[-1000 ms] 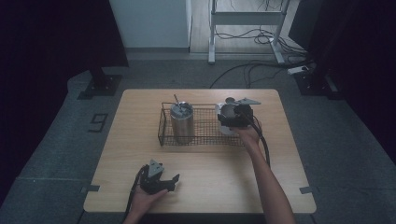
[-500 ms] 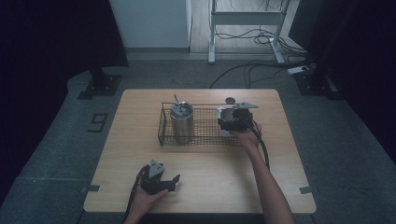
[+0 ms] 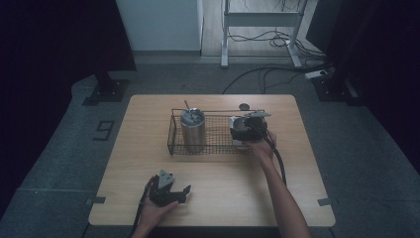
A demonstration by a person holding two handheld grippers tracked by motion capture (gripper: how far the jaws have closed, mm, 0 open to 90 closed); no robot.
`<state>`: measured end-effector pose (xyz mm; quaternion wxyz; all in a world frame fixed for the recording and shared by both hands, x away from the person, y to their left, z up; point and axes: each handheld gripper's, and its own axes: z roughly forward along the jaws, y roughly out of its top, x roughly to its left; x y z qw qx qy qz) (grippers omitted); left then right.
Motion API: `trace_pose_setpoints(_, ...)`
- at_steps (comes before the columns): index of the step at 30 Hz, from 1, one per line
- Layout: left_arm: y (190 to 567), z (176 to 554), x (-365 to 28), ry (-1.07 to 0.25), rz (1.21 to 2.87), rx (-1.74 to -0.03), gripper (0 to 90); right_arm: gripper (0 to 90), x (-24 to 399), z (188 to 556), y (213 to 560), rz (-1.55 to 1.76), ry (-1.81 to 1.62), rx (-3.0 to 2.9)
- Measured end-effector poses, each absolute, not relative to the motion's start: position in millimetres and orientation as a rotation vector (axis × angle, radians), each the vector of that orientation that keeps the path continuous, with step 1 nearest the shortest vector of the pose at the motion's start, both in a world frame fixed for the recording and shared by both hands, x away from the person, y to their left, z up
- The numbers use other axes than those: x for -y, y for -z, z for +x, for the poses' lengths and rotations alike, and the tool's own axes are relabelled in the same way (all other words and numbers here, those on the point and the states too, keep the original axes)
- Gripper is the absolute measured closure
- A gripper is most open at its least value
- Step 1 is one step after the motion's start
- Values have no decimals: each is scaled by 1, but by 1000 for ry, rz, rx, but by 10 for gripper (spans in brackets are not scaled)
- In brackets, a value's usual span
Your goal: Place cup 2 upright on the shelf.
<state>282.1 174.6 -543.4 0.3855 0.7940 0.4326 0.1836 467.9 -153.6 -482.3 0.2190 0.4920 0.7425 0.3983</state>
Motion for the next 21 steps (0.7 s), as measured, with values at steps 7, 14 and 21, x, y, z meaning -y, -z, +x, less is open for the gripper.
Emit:
trace_pose_setpoints(7,544,282,-174,-466,2026,-1101,146,62,154,468,483,1361,-1095,-2065)
trace_pose_setpoints(14,544,282,-174,-464,2029,-1099,146,62,152,470,484,1358,-1068,-2093)
trace_pose_setpoints(21,544,282,-174,-464,2029,-1099,146,62,150,471,485,1370,-1031,-2118)
